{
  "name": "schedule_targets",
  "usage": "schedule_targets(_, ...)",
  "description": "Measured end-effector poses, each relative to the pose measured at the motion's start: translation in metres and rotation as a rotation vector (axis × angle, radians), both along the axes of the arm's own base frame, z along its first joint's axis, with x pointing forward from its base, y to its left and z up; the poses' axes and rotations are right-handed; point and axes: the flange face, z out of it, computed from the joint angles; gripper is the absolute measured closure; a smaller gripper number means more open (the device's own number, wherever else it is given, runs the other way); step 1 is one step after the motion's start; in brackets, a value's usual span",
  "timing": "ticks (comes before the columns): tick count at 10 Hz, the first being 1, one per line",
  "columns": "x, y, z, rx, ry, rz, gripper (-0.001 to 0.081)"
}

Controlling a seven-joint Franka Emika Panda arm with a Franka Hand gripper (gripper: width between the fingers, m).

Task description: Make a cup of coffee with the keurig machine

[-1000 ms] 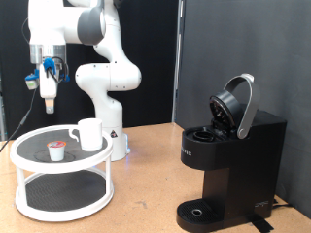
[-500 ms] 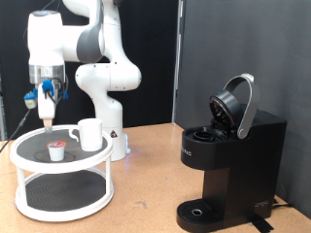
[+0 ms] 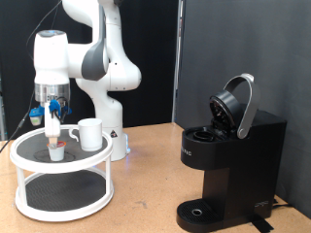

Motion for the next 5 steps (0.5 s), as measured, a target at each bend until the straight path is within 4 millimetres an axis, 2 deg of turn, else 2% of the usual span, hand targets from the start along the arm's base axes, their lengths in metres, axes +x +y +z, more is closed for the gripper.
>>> schedule_targets(4,-0.003,0.005,-0.016,0.000,0.007,0.006,0.0072)
schedule_targets(5,-0.003,0.005,-0.017,0.001,0.009,0.005,0.0119)
